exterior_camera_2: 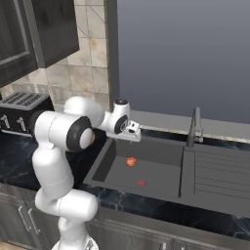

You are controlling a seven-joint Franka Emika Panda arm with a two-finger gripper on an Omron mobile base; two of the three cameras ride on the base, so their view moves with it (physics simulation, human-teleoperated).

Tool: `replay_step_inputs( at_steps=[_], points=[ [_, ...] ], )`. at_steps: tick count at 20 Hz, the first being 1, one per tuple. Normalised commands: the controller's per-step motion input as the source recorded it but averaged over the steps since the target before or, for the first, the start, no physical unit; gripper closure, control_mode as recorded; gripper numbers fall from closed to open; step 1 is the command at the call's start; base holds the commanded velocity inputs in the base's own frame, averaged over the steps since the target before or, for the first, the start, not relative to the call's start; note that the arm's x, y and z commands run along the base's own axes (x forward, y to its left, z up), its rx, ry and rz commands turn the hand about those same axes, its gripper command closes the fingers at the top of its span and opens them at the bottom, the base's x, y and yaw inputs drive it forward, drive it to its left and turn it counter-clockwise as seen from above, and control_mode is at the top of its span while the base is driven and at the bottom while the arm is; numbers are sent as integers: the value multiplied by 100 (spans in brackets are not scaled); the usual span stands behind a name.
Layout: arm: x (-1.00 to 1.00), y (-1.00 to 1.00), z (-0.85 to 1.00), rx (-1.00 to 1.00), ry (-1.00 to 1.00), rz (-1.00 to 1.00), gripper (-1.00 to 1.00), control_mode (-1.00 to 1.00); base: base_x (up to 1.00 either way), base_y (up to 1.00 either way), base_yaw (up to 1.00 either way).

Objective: Pick the avocados from the cabinet and place them in one bowl. Pick the peach from the sink and place it in the other bowl.

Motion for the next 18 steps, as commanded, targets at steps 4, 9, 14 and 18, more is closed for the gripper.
replay_step_inputs(
  at_steps=[4,9,14,18],
  points=[
    [2,-34,-49,-1,1,0,-100,-100,0,0,0],
    [0,-19,-37,-3,1,0,-100,-100,0,0,0],
    [-6,-6,-46,0,-2,0,-100,-100,0,0,0],
    [-15,0,-46,0,-6,-5,-100,-100,0,0,0]
  ],
)
